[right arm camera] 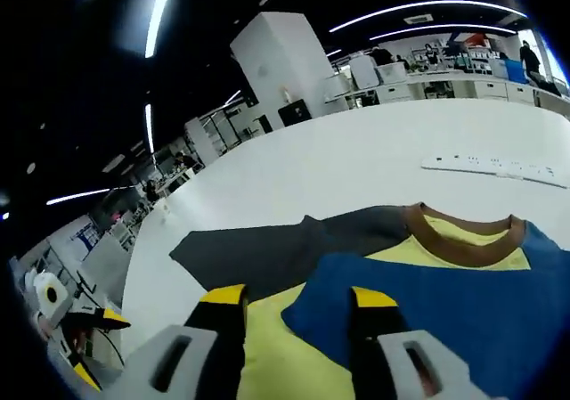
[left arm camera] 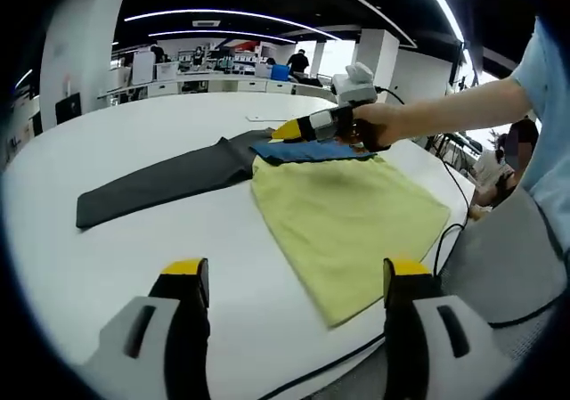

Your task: Fold the garment on the visible template until the final outline fits inside the template.

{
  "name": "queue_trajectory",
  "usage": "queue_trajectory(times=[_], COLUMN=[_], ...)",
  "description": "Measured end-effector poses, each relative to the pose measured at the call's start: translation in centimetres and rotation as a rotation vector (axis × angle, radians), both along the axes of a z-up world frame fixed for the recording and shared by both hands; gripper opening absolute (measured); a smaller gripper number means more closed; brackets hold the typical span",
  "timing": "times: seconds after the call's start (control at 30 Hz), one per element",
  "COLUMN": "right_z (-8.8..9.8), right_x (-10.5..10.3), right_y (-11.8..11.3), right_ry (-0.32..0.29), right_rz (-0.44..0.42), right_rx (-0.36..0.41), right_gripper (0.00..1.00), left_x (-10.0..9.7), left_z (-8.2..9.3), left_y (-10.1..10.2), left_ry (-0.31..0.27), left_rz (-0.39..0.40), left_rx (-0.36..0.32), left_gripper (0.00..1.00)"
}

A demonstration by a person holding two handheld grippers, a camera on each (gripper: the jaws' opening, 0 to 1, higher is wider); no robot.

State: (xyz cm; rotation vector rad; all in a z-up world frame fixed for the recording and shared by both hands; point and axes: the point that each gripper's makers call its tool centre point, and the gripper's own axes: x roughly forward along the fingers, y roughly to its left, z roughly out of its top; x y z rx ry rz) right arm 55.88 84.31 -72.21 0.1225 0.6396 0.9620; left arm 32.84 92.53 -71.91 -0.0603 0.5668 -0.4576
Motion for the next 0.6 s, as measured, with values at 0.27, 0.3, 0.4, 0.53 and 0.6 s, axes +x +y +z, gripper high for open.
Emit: queue_trajectory(times=[0.27,0.3,0.4,0.53,0.6], right_z=[1.6,2.1,2.9,3.7,4.1], right_x=[0.3,0.4,0.0,-1.2,-2.3], right_y=[-2.9,-3.5,-5.0,-7.3,-8.4], right_ry=[-0.094,-0.123,-0.137,-0.172,-0.187], right_rz=[-0.019,-0.030,-0.056,-0.075,-0.071], right_rx=[-0.032,-0.032,-0.024,-0.034,-0.036], right_gripper=[0.90,0.92,0.94,0.98,1.00], left_x=[-0.1,-0.1,-0.2,-0.2,-0.2], left_z=[0.0,0.0,0.0,-0.1,0.1], left_y=[-0.2,-0.3,-0.4,-0.3,-0.1], left_ry=[0.000,0.000,-0.004,0.004,-0.003], left_rz=[-0.016,-0.018,-0.026,-0.018,-0.007], left_rx=[0.000,-0.001,0.005,0.007,-0.001], left_gripper=[0.78,0.78,0.79,0.82,0.84])
